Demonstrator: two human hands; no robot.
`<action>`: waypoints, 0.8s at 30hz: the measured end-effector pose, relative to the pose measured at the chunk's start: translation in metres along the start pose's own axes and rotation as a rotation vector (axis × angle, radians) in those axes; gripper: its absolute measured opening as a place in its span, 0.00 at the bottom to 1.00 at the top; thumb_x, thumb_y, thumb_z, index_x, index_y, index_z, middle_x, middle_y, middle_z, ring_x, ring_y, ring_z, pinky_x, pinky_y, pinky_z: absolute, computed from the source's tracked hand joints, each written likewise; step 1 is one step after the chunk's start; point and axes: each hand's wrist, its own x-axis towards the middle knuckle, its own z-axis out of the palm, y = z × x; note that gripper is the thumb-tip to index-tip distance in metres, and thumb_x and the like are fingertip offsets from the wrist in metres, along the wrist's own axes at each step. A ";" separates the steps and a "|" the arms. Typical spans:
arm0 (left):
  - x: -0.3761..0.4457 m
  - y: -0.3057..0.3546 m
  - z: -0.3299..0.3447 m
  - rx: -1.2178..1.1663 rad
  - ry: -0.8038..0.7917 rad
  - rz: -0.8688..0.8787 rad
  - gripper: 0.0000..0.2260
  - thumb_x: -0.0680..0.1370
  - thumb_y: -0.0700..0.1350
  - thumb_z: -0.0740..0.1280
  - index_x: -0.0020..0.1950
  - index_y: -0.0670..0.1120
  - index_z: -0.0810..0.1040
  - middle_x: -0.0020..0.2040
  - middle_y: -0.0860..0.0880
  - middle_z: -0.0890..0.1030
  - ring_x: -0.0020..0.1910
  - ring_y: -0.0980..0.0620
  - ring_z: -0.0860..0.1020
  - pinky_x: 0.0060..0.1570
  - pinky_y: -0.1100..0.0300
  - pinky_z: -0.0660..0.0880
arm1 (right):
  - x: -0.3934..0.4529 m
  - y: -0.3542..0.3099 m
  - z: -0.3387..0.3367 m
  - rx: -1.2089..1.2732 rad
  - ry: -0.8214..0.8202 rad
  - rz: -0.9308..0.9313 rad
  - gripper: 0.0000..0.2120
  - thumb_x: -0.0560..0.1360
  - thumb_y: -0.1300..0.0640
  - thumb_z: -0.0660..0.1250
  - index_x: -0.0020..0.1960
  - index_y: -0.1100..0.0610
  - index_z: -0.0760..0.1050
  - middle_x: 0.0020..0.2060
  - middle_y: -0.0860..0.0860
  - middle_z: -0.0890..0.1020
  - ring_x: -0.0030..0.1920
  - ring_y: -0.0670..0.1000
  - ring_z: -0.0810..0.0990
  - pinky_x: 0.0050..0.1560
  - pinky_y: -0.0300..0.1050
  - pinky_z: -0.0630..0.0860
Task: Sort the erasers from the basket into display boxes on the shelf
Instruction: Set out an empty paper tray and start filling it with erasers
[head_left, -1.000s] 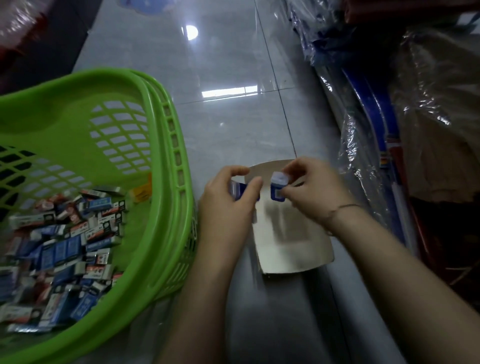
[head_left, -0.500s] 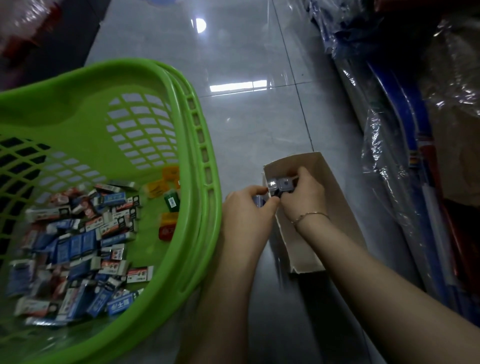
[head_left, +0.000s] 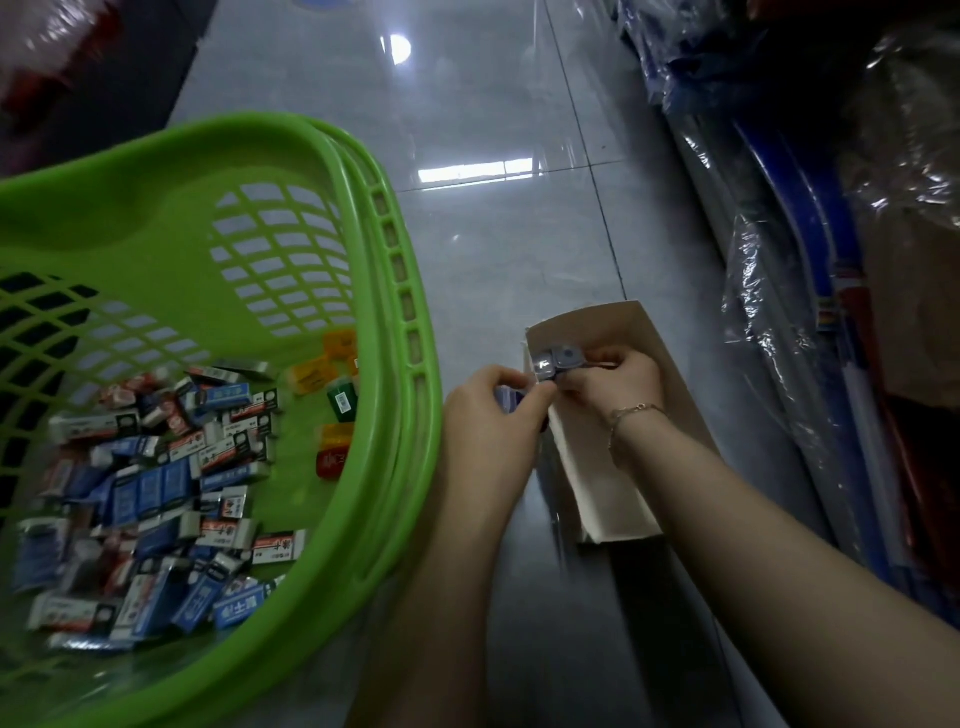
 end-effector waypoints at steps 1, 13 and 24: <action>-0.001 0.001 0.000 -0.041 0.039 0.022 0.08 0.75 0.48 0.70 0.46 0.44 0.78 0.39 0.50 0.79 0.36 0.56 0.77 0.36 0.62 0.73 | -0.003 -0.002 -0.003 -0.004 -0.010 0.039 0.19 0.68 0.67 0.72 0.57 0.62 0.73 0.47 0.57 0.80 0.44 0.55 0.81 0.47 0.47 0.79; -0.012 0.023 0.013 -0.374 -0.143 -0.181 0.19 0.77 0.59 0.63 0.51 0.43 0.77 0.34 0.50 0.80 0.31 0.54 0.77 0.24 0.66 0.67 | -0.086 -0.039 -0.067 -0.007 -0.434 -0.429 0.20 0.68 0.74 0.63 0.45 0.50 0.80 0.42 0.51 0.84 0.42 0.48 0.82 0.40 0.40 0.80; -0.024 0.035 0.012 -0.368 -0.223 -0.131 0.23 0.75 0.63 0.62 0.55 0.44 0.77 0.44 0.44 0.83 0.39 0.50 0.80 0.28 0.64 0.69 | -0.089 -0.040 -0.080 0.297 -0.457 -0.231 0.09 0.71 0.69 0.66 0.47 0.59 0.81 0.42 0.54 0.84 0.41 0.48 0.84 0.41 0.37 0.80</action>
